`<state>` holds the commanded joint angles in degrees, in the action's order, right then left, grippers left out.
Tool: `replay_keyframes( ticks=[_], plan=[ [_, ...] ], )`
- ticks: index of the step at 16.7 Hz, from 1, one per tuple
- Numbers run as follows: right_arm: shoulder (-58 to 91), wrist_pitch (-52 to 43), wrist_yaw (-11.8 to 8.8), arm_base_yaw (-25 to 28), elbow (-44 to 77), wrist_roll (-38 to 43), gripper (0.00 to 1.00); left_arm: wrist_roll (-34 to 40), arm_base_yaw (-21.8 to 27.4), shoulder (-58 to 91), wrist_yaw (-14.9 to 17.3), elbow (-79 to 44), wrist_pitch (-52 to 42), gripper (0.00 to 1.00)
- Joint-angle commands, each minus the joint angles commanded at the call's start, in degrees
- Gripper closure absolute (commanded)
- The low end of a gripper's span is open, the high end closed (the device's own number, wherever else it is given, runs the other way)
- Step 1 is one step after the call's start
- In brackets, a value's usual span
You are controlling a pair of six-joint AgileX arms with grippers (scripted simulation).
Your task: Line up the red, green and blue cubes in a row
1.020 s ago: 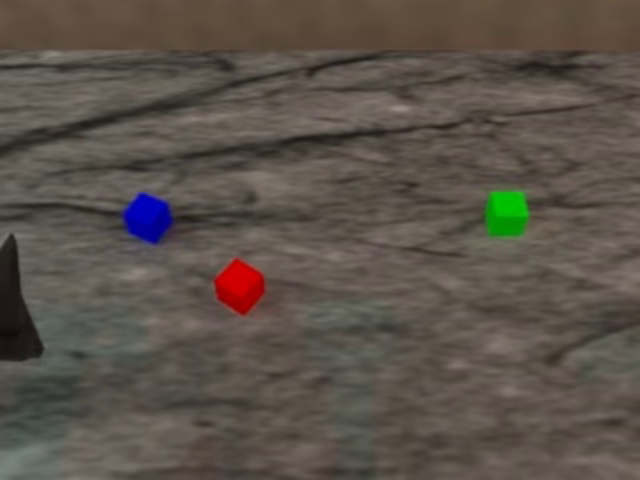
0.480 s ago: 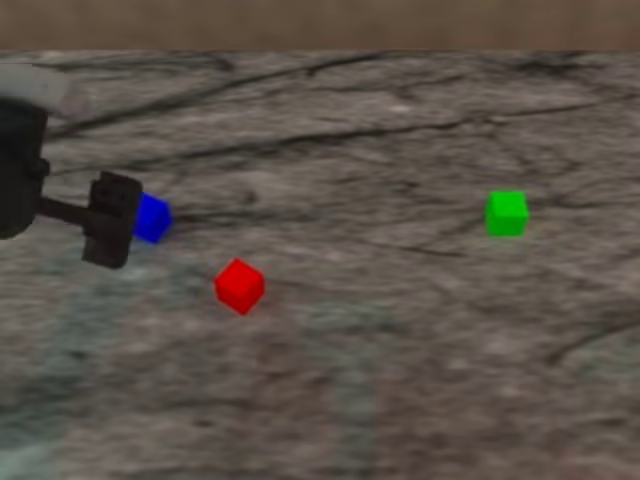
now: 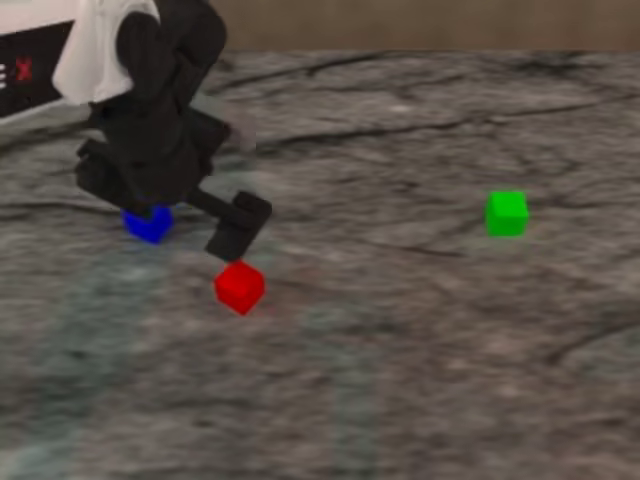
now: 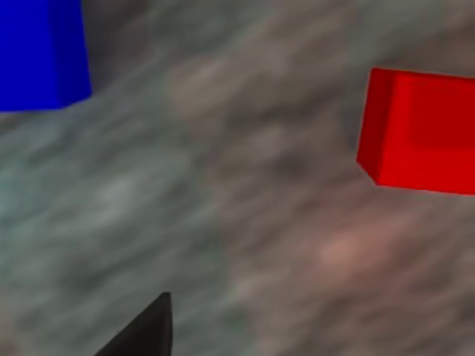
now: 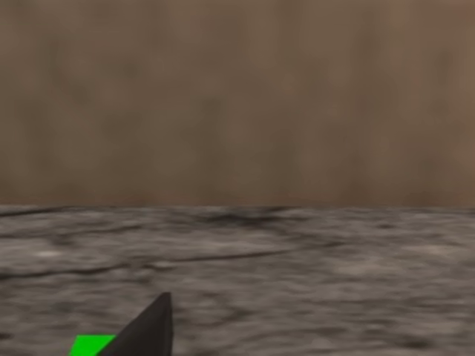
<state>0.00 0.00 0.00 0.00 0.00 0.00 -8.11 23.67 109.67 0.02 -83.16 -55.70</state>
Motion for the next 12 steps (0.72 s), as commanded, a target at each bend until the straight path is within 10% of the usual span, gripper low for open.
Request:
replay_keyframes(
  ticks=[12],
  plan=[
    [0.00, 0.00, 0.00, 0.00, 0.00, 0.00, 0.00, -1.04, 2.95, 13.03, 0.12, -11.74, -6.46, 0.00]
  ],
)
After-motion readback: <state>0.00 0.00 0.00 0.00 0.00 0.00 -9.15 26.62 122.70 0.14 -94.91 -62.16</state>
